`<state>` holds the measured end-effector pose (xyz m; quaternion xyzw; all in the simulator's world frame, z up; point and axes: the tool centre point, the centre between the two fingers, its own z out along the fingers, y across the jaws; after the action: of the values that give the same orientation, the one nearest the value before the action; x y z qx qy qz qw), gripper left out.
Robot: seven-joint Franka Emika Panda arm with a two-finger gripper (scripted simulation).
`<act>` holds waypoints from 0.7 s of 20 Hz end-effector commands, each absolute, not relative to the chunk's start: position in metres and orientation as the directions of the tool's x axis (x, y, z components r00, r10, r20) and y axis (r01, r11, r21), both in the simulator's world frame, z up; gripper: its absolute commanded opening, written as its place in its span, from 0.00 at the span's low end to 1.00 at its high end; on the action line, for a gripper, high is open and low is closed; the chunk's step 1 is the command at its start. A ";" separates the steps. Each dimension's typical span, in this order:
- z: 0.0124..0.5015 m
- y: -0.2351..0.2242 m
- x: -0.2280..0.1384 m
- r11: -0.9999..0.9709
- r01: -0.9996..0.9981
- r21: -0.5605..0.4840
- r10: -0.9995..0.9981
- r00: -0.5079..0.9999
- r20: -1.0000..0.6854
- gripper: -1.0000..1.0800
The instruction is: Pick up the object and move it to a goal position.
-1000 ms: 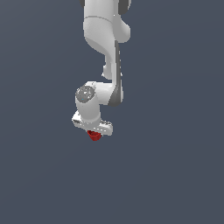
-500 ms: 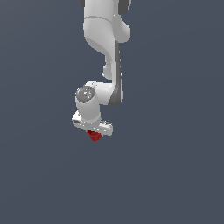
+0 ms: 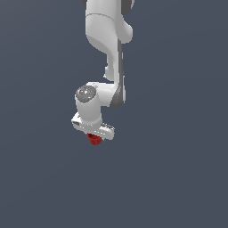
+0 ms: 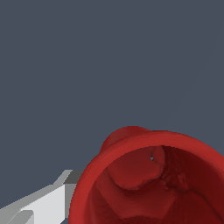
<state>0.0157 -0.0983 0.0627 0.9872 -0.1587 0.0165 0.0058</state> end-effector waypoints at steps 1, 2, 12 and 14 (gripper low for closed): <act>0.074 -0.101 0.026 -0.941 -0.338 0.008 -0.337 0.940 0.060 0.00; 0.079 -0.102 0.030 -0.937 -0.350 0.010 -0.349 0.934 0.071 0.00; 0.154 -0.123 0.085 -0.856 -0.517 0.012 -0.502 0.835 0.227 0.00; 0.173 -0.128 0.095 -0.833 -0.553 0.009 -0.532 0.805 0.262 0.00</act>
<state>0.0867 -0.1239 0.1571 0.9555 -0.2705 0.1111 0.0382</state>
